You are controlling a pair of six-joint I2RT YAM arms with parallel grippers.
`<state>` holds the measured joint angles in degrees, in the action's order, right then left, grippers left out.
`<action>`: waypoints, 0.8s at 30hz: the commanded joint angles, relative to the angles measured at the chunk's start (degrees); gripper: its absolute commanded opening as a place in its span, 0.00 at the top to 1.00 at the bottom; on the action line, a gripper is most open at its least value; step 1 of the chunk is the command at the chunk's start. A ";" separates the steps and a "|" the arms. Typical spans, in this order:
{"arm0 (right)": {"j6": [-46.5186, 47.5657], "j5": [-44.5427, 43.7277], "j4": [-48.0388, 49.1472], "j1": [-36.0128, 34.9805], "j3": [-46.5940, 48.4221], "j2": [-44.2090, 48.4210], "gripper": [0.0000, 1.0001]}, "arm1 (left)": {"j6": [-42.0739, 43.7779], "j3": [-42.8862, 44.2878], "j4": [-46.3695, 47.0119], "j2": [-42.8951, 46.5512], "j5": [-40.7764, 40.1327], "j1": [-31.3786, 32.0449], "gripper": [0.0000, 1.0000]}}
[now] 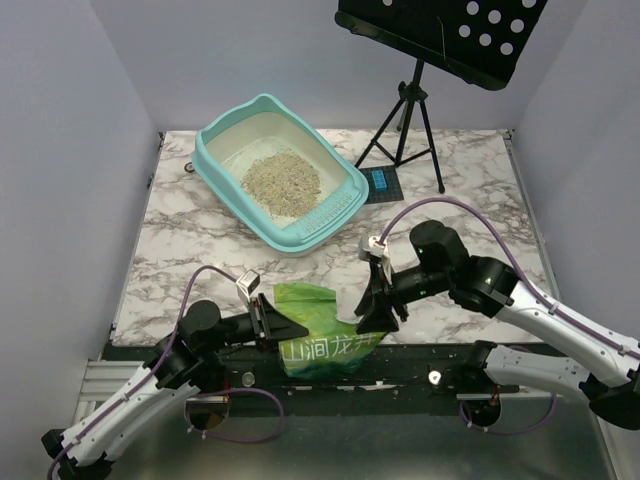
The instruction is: Fill the litter box with clean litter
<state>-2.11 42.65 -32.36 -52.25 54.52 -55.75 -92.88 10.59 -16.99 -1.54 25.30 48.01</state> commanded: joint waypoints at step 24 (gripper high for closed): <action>7.80 -2.47 -2.42 -4.95 1.80 -2.43 0.44 | 5.54 -0.65 5.22 -6.65 11.44 -8.37 1.00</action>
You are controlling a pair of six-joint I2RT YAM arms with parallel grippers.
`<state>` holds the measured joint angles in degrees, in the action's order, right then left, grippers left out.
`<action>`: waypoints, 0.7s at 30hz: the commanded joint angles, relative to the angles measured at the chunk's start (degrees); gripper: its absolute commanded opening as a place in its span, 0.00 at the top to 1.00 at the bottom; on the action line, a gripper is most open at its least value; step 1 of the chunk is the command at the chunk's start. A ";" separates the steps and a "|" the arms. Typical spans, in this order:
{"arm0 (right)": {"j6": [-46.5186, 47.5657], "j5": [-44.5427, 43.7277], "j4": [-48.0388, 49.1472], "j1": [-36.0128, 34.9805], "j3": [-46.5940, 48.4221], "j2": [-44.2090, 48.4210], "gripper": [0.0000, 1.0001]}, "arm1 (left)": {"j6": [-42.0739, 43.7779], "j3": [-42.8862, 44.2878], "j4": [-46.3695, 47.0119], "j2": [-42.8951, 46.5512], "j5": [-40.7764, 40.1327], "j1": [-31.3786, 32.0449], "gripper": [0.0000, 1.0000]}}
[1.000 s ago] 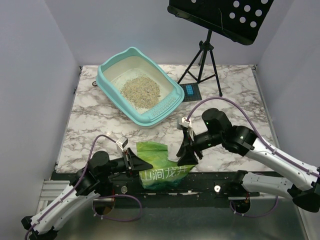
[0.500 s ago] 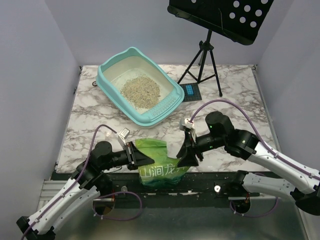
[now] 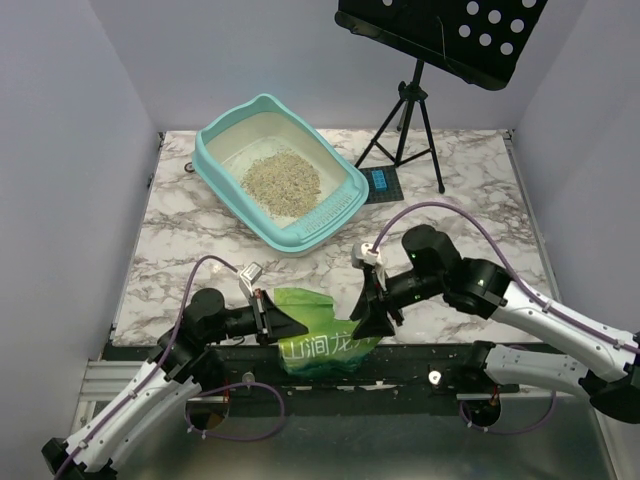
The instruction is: Fill the litter box with clean litter
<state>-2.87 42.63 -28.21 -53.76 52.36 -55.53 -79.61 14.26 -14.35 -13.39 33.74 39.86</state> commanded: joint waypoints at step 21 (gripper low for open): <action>27.22 -11.43 -10.20 -13.92 14.53 -17.51 0.41 | -13.28 -5.03 -4.01 7.14 6.08 -0.30 1.00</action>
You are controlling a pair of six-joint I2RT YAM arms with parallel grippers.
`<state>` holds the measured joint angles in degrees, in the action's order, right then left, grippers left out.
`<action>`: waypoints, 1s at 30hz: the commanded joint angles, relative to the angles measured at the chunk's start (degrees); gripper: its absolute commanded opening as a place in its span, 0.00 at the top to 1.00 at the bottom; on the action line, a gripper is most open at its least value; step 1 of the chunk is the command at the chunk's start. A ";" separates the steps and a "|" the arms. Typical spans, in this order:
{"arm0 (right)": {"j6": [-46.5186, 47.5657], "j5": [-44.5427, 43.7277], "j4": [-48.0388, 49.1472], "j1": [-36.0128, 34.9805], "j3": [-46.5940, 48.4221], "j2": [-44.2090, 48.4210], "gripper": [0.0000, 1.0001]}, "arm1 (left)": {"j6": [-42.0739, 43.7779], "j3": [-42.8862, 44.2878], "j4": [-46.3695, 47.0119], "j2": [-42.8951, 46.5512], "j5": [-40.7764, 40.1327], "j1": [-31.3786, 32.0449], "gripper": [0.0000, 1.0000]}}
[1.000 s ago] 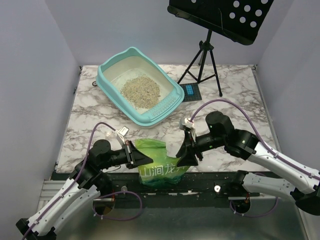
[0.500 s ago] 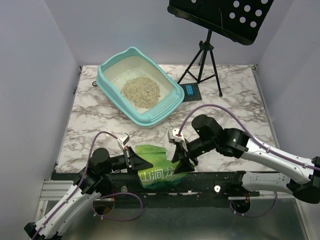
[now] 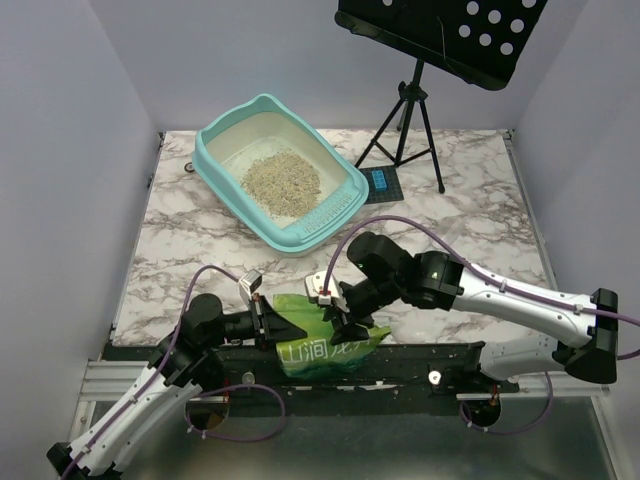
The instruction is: Fill the litter box with clean litter
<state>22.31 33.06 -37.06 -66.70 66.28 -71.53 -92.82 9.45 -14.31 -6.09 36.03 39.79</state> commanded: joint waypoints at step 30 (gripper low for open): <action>-0.77 4.56 0.32 -2.39 -9.50 -2.83 0.69 | -2.81 -0.84 -9.78 3.19 2.73 -0.15 1.00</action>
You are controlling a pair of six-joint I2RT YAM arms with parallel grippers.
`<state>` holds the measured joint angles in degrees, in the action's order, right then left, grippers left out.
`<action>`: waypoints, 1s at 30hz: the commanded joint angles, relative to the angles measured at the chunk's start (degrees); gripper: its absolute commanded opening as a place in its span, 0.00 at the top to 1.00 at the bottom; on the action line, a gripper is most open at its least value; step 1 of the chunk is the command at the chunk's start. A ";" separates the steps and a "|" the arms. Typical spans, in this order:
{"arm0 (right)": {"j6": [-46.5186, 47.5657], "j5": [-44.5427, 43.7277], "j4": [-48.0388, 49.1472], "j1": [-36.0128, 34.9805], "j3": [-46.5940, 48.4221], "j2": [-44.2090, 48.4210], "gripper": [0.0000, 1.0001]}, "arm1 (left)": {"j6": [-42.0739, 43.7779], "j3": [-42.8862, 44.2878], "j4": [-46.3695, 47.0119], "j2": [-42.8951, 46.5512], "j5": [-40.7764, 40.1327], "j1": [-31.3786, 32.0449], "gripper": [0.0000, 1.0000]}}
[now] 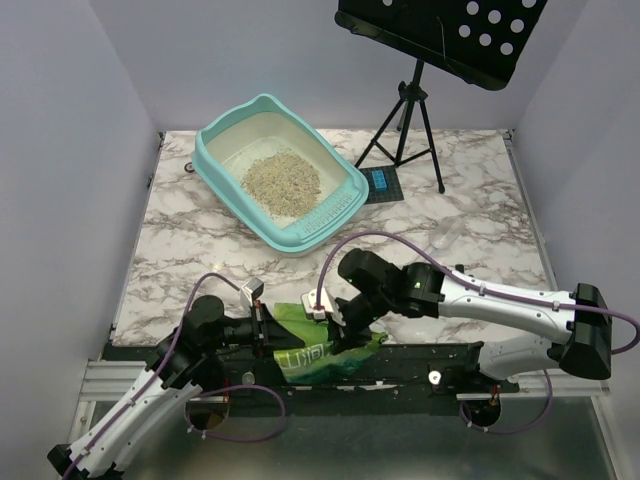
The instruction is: Fill the litter box with clean litter
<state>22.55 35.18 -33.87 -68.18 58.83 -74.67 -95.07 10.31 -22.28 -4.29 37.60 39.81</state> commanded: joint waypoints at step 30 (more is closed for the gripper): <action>-6.72 -2.23 -1.57 3.05 0.16 3.65 1.00 | 72.38 36.98 -17.10 -28.04 -11.79 -0.09 0.46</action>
<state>17.50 29.71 -36.18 -66.63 60.14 -73.19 -35.09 47.24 -42.70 -28.64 17.61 39.75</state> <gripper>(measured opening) 0.011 0.528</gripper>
